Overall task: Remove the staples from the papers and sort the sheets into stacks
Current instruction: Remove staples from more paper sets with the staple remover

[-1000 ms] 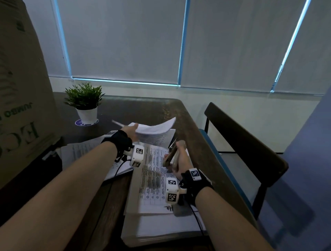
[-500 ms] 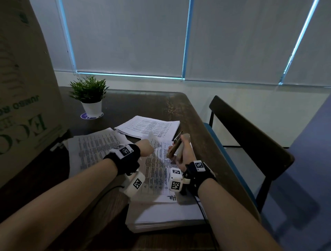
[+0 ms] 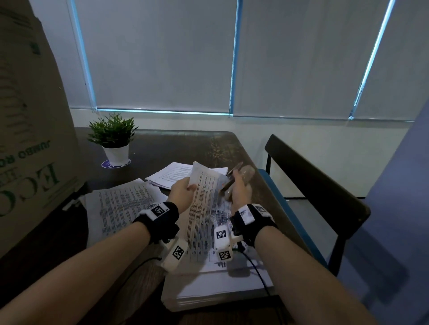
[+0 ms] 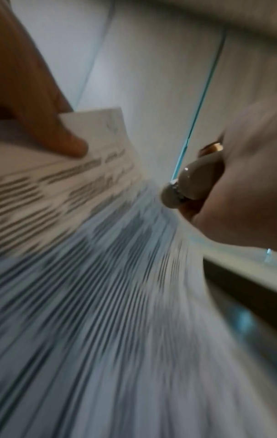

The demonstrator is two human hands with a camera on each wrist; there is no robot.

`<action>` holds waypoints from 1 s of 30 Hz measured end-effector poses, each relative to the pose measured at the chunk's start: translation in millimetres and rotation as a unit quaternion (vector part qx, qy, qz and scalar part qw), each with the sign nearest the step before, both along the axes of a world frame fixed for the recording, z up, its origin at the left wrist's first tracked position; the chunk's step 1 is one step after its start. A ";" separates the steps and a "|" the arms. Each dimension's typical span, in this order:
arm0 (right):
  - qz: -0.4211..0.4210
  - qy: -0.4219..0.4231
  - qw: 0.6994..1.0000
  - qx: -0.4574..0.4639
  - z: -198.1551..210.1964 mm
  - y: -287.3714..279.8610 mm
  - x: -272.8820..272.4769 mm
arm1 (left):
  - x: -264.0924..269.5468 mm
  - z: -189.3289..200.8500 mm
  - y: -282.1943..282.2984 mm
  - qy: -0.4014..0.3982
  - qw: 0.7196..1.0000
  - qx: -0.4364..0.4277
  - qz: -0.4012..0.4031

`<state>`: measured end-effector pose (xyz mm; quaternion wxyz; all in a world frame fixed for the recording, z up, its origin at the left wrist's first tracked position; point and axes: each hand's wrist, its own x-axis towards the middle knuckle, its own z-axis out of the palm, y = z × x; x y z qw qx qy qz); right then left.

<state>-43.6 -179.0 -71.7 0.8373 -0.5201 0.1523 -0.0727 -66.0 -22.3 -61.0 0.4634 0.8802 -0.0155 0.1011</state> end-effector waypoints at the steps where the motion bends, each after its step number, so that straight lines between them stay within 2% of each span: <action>1: -0.034 -0.051 0.998 -0.024 14.3 -2.2 -1.9 | -4.5 4.1 -2.6 -0.011 1.000 -0.002 -0.009; 4: -0.037 -0.177 0.980 -0.077 61.0 -3.8 -4.1 | -18.6 17.1 -13.8 -0.044 0.998 -0.012 -0.044; 8: 0.024 -0.231 0.952 -0.198 98.3 0.3 -4.6 | -28.4 38.7 -27.5 -0.104 0.992 -0.003 -0.074; 11: 0.042 -0.271 0.940 -0.203 109.6 4.8 -11.8 | -35.1 52.5 -32.3 -0.123 0.987 -0.029 -0.094; 18: -0.016 -0.325 0.915 -0.239 127.6 15.0 -26.1 | -42.2 66.7 -38.9 -0.155 0.981 -0.002 -0.113; 21: -0.043 -0.326 0.914 -0.236 132.9 16.0 -31.4 | -44.8 69.4 -42.6 -0.157 0.982 0.010 -0.103; 30: -0.069 -0.342 0.906 -0.238 140.1 19.3 -29.6 | -54.2 70.5 -47.6 -0.179 0.978 -0.028 -0.104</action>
